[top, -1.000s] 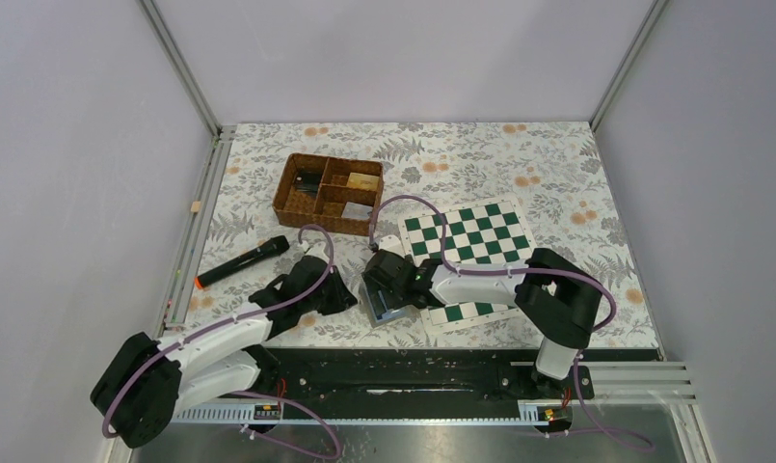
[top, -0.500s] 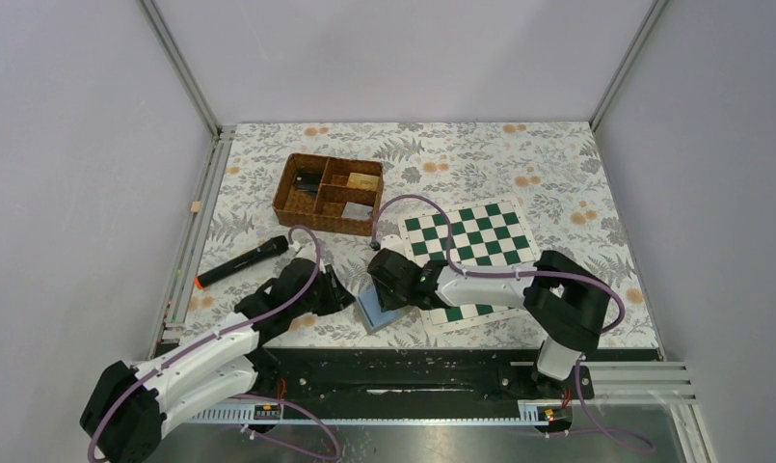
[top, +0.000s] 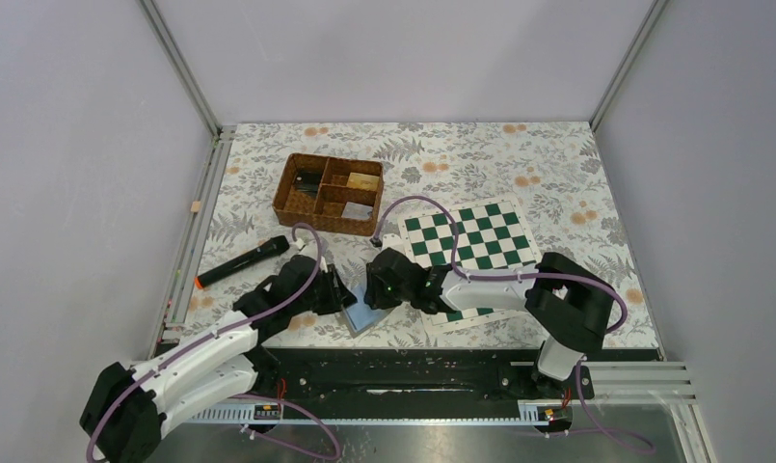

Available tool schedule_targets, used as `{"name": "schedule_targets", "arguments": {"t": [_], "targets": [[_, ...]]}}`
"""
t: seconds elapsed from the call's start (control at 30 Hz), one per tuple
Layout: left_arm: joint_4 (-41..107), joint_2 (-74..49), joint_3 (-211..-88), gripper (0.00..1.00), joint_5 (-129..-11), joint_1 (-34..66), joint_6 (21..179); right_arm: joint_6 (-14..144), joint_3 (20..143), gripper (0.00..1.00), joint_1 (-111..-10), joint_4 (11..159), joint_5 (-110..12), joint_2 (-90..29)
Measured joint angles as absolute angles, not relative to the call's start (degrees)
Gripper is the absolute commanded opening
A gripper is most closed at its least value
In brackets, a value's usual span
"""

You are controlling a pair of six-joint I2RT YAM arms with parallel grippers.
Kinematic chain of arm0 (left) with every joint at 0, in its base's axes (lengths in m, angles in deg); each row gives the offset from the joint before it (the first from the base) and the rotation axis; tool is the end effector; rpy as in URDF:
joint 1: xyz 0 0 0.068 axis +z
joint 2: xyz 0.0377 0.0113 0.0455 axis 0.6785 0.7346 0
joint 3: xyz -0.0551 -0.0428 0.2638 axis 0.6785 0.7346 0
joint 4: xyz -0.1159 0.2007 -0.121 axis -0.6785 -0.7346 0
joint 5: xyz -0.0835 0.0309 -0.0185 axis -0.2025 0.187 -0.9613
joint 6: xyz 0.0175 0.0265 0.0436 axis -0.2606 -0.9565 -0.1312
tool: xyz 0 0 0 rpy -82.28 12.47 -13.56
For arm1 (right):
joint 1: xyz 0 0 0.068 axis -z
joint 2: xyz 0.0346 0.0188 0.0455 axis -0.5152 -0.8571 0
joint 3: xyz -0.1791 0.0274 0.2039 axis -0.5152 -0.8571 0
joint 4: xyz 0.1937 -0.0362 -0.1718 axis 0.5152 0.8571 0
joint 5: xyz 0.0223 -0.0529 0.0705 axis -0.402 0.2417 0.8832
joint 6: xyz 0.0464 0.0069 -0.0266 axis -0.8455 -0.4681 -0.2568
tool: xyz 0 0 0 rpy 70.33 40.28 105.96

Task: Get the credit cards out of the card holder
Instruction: Remove the credit card from the card holder.

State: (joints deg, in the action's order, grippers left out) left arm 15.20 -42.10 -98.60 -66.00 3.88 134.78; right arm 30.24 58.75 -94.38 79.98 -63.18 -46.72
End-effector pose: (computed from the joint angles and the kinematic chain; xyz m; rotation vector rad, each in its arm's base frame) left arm 0.1278 -0.1066 0.1844 -0.1151 2.4188 -0.8312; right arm 0.1621 0.3145 0.1755 -0.3902 2.3748 0.8097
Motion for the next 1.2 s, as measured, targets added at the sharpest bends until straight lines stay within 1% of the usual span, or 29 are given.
{"name": "schedule_targets", "arguments": {"t": [0.1, 0.13, 0.23, 0.3, 0.33, 0.43, 0.57, 0.7, 0.83, 1.0, 1.2], "targets": [[15.33, -38.82, -98.56, 0.19, -66.15, 3.88, 134.36, 29.81, 58.15, 0.38, -94.38, 79.05, -63.18, -46.83], [15.18, -38.01, -98.52, 0.17, -66.13, 3.88, 134.36, 29.63, 57.94, 0.41, -94.38, 78.94, -63.18, -46.85], [14.28, -37.88, -98.15, 0.15, -65.52, 3.88, 134.62, 29.41, 57.61, 0.52, -94.38, 79.18, -63.31, -47.03], [13.3, -39.02, -97.77, 0.14, -64.56, 3.88, 134.82, 29.37, 57.59, 0.63, -94.38, 79.33, -63.48, -47.03], [12.45, -40.06, -97.55, 0.14, -63.9, 3.88, 135.0, 29.41, 57.59, 0.67, -94.38, 79.39, -63.72, -47.03], [10.61, -43.28, -97.12, 0.14, -62.11, 3.88, 135.32, 29.94, 57.72, 0.75, -94.38, 79.9, -63.9, -47.05], [10.24, -44.57, -95.89, 0.11, -61.1, 3.88, 135.67, 30.99, 59.47, 0.84, -94.41, 81.84, -63.77, -47.75], [10.41, -43.58, -94.32, 0.06, -61.1, 3.88, 136.24, 31.88, 61.5, 0.87, -94.73, 83.2, -63.75, -49.17], [10.28, -42.95, -93.9, 0.04, -60.64, 3.88, 136.39, 33.28, 64.14, 0.88, -96.26, 86.85, -65.47, -50.48], [10.94, -41.16, -93.73, 0.03, -60.12, 3.88, 136.64, 35.6, 68.41, 0.9, -98.82, 91.85, -69.73, -52.88], [11.79, -40.15, -92.88, 0.03, -59.92, 3.88, 137.2, 37.13, 69.98, 0.91, -99.96, 94.78, -72.84, -55.05]]}}
